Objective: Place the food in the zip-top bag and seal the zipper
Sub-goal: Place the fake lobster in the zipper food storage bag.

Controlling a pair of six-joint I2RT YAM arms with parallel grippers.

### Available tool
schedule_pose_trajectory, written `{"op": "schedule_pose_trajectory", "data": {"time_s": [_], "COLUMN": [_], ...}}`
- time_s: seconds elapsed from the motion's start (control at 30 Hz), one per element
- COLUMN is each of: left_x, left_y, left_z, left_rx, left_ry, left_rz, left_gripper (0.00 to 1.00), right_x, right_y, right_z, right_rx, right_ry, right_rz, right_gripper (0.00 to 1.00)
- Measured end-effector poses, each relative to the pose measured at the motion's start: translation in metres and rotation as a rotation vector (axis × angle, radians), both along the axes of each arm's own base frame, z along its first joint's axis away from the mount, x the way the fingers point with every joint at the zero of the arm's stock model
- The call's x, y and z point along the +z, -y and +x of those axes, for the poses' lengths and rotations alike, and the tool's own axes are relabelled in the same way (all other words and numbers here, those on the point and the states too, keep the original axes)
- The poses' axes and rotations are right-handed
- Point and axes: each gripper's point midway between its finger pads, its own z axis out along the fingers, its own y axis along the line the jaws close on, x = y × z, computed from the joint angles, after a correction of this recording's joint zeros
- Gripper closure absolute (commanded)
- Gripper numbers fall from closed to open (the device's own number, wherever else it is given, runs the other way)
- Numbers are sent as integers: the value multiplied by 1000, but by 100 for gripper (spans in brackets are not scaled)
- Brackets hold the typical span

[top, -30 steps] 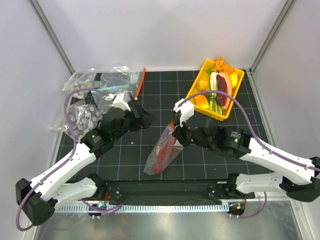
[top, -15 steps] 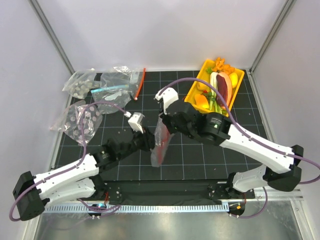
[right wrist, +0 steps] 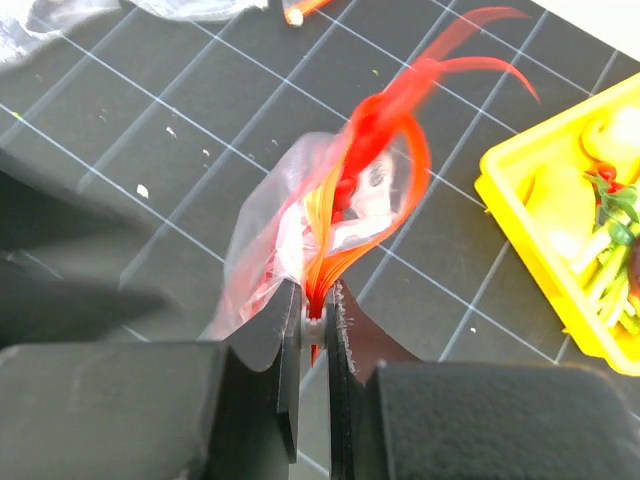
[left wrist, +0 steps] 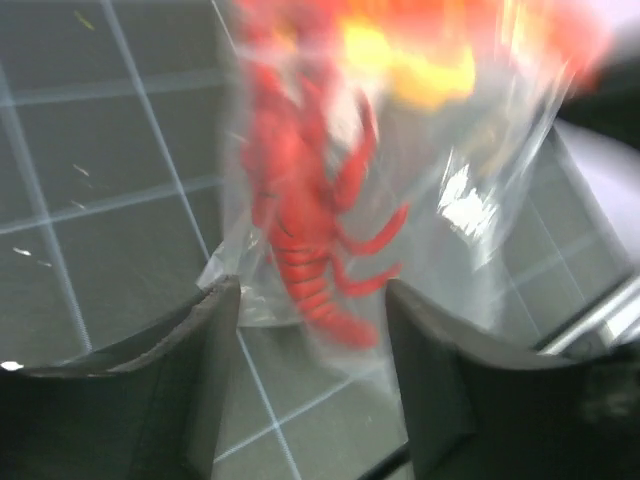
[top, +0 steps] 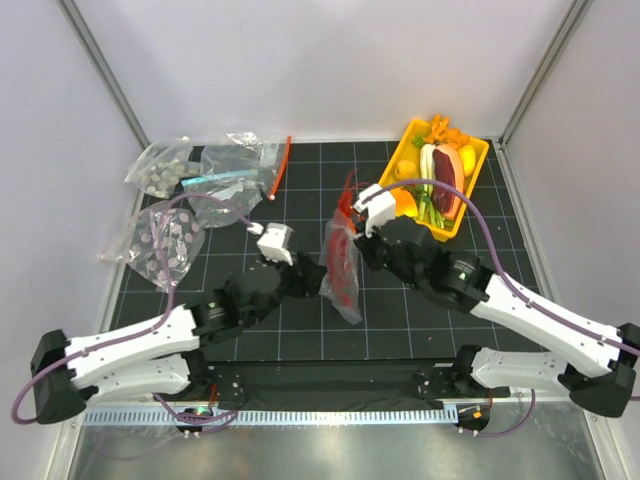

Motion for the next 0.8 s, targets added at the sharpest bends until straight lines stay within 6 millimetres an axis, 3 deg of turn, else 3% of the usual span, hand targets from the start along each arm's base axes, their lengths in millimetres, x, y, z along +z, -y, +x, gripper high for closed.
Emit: {"op": "schedule_pose_trajectory", "data": {"time_s": [0.13,0.23,0.37,0.53,0.63,0.67,0.8], "left_x": [38,43,20,-32,-50,-53,-51], "left_y": [-36,-58,-83,-82,-66,-61,-39], "left_z": [11,25,61,79,75,74,57], "left_rx": [124,208,307,295,229,207,92], "left_ry": [69,71,-5,-160,-233,-247,-253], "left_rz": [-86,-107,-84,-19,-22,-27,-132], "left_gripper": [21,18,14,16,37,53,74], "right_x": [-26,-42,-39,-36,-36,-36,-31], "right_y": [19,20,9,-3,-6,-6,0], "right_z": [-9,-14,-17,-19,-18,-17,-8], "right_rx": [35,85,151,210,215,208,149], "right_ry": [38,65,85,90,90,93,116], "right_rz": [-10,-19,-1,16,17,16,10], "right_gripper": [99,99,99,99,99,99,99]}}
